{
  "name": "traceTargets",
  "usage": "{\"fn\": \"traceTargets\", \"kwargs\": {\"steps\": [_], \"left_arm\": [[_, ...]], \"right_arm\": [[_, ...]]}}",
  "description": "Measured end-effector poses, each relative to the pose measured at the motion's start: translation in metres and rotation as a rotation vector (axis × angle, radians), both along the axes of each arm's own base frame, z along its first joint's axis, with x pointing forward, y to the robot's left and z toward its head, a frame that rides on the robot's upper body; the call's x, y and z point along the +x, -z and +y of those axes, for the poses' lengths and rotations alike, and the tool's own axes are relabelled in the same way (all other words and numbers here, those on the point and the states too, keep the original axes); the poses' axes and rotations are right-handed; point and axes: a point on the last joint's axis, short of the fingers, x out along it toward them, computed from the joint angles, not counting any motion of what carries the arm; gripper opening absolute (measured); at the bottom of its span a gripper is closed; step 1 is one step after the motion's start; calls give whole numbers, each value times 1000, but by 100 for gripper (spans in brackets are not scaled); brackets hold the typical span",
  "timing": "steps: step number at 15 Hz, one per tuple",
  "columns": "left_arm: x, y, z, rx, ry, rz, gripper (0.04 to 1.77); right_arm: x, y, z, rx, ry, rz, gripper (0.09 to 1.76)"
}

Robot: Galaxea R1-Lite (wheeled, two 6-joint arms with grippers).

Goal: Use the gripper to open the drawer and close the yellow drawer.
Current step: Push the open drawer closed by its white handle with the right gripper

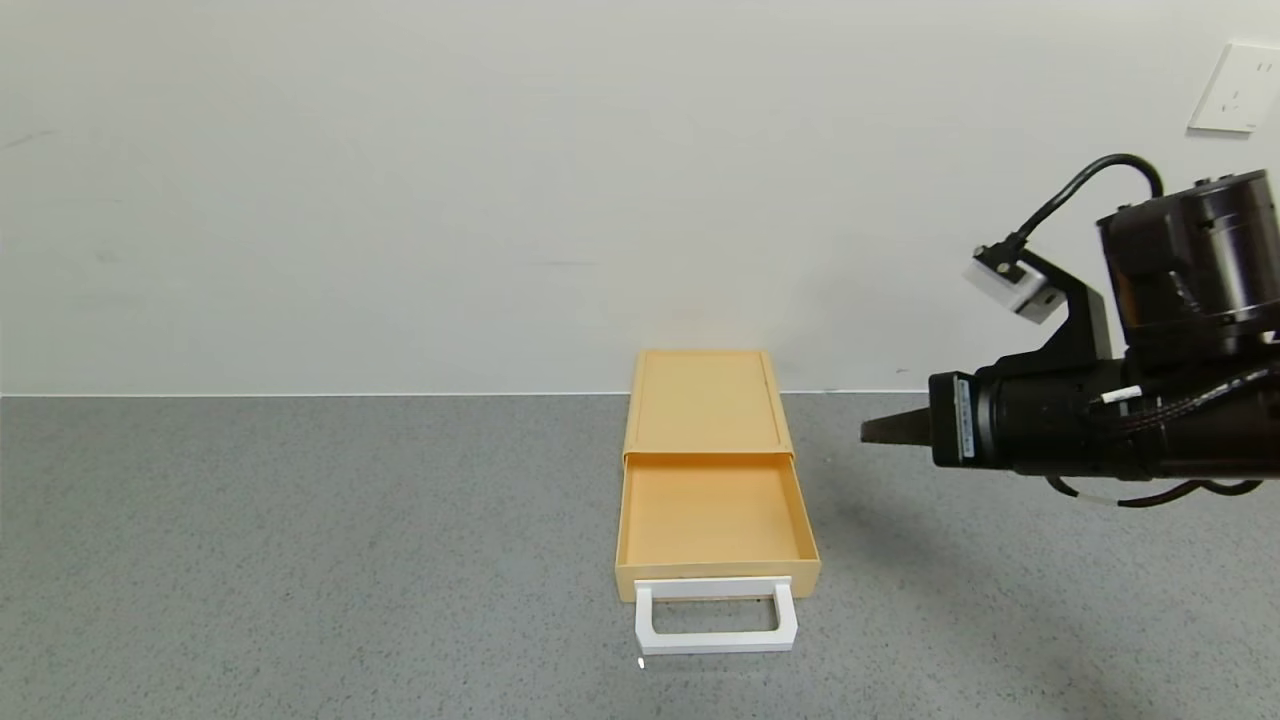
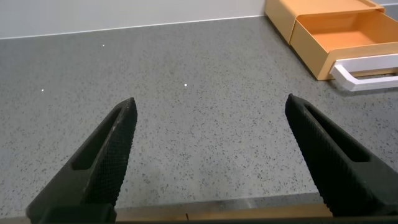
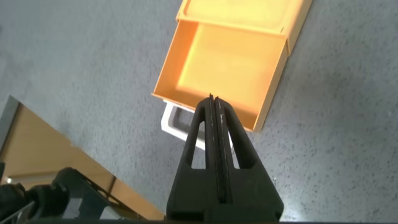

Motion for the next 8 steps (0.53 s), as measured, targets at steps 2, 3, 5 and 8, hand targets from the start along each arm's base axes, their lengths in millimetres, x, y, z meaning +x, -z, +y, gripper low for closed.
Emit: {"fn": "traceTargets", "kwargs": {"steps": [2,3,5,8], "left_arm": [[0,0,0,0,0,0,172],[0,0,0,-1,0,0,172],[0,0,0,-1,0,-1,172],[0,0,0,0,0,0,172]], "right_arm": [[2,-3,-11,31,15,-33,11],[4,-3,-15,48,16,-50,11],[5,0,-20,59,25,-61,11],[5,2,-22,57,31,-54,11]]}}
